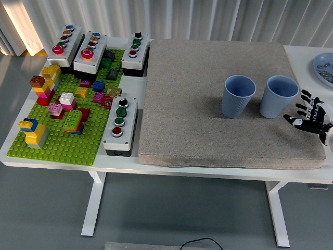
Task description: Pick cup pour cup place
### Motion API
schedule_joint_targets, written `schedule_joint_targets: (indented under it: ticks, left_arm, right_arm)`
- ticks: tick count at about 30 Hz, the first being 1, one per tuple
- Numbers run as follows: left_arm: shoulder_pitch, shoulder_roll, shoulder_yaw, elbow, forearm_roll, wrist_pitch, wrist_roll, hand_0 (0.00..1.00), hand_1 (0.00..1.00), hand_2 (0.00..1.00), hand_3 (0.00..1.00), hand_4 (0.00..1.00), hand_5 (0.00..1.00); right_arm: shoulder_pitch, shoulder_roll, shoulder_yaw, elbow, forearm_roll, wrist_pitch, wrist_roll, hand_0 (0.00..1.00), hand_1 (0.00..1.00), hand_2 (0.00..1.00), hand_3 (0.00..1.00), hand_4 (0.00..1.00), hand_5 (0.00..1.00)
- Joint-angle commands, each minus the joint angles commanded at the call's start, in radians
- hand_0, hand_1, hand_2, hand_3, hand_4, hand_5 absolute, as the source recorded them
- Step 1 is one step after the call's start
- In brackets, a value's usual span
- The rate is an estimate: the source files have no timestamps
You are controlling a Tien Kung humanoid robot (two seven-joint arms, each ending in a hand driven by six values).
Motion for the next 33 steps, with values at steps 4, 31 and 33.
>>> schedule_joint_targets:
  ticks: [4, 31, 33]
  left_arm:
    - [0.001, 0.001, -0.003, 0.0, 0.003, 0.0, 0.0, 0.742, 0.769, 0.826, 0.65, 0.524, 0.945]
    - [0.011, 0.009, -0.003, 0.0, -0.006, 0.004, -0.001, 0.741, 0.769, 0.826, 0.648, 0.523, 0.947]
    - [0.01, 0.009, -0.003, 0.0, -0.006, 0.004, -0.001, 0.741, 0.769, 0.826, 0.648, 0.523, 0.947]
  right_arm:
    - [0.005, -0.013, 0.016, 0.014, 0.005, -0.003, -0.002, 0.919, 0.889, 0.974, 0.969, 0.874, 0.252]
    - [0.184, -0.056, 0.14, 0.236, 0.072, -0.194, 0.042, 0.833, 0.751, 0.709, 0.801, 0.816, 0.221]
    - [0.185, -0.053, 0.155, 0.249, 0.089, -0.198, 0.049, 0.833, 0.751, 0.709, 0.801, 0.816, 0.221]
